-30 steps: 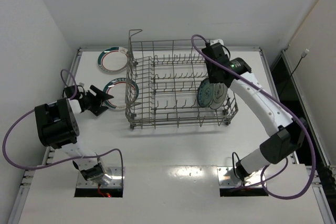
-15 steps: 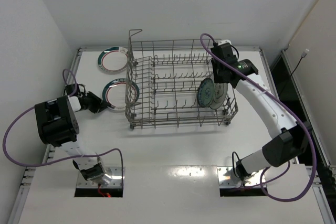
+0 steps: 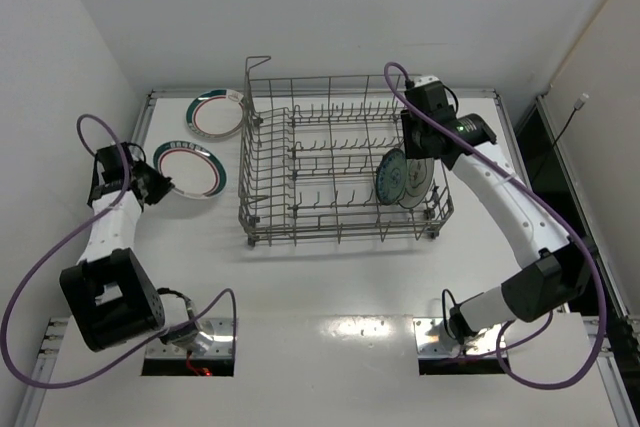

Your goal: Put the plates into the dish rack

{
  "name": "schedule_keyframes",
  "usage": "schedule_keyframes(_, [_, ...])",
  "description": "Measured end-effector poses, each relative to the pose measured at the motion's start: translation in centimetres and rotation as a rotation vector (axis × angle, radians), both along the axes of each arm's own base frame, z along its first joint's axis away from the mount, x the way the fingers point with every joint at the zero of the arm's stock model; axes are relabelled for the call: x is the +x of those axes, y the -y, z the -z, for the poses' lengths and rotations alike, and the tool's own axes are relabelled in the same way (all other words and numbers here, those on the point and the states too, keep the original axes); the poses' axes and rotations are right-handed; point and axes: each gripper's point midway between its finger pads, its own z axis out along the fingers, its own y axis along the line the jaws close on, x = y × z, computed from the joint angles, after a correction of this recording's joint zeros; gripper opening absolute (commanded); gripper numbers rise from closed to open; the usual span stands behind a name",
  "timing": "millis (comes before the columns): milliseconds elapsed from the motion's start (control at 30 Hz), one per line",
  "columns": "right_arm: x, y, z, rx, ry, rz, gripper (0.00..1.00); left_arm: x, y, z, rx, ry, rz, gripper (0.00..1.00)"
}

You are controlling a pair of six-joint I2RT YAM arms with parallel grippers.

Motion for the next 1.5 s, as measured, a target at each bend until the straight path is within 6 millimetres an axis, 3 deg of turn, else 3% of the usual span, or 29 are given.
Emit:
schedule_keyframes(133, [-0.3,-0.6,-1.0,0.048,0.025,-0.018,0.32,1.3,1.3,-4.1,-0.032,0.091,0.036,0.00])
schedule_keyframes(267, [-0.6,-1.8,-2.9,0.133,0.081,-0.060,0.32,3.1,3.5,-10.4,-0.059,0.254,0.104,0.00])
schedule_keyframes(500, [-0.9,-5.1,-7.7,0.365,0.208,-0.193,0.50,4.7,6.2,-22.4,-0.070,0.532,0.221,0.00])
schedule_keyframes(633, [-0.8,-7.8,-9.6,0.547,0.237,-0.315,0.52,4.5,8.3,-26.4,-0.088,0.647,0.299,0.00])
schedule_keyframes(767, [-1.1,-10.7,-9.3,0.747,0.221,-0.446,0.53,4.2,12.3,-28.1,-0.184,0.722,0.429,0.00])
schedule_keyframes(967, [-2.1,-13.9,-8.5,1.014,0.158,-0.578,0.53,3.1,19.5,-27.2,-0.343,0.725,0.619,0.00])
schedule_keyframes(1167, [-2.8,-15.3,-11.1,1.126,0.207,-0.690,0.54,1.4,25.2,-26.5,-0.434,0.701,0.759,0.00])
schedule_keyframes(1400, [-3.2,-15.6,-12.8,1.155,0.251,-0.748,0.54,0.2,30.2,-26.4,-0.492,0.691,0.860,0.00])
schedule_keyframes(1433, [-3.2,-15.6,-12.8,1.156,0.251,-0.748,0.52,0.0,30.9,-26.2,-0.501,0.683,0.872,0.00])
schedule_keyframes(1500, [-3.2,-15.6,-12.9,1.157,0.252,-0.749,0.29,-0.4,32.1,-25.9,-0.514,0.670,0.899,0.00])
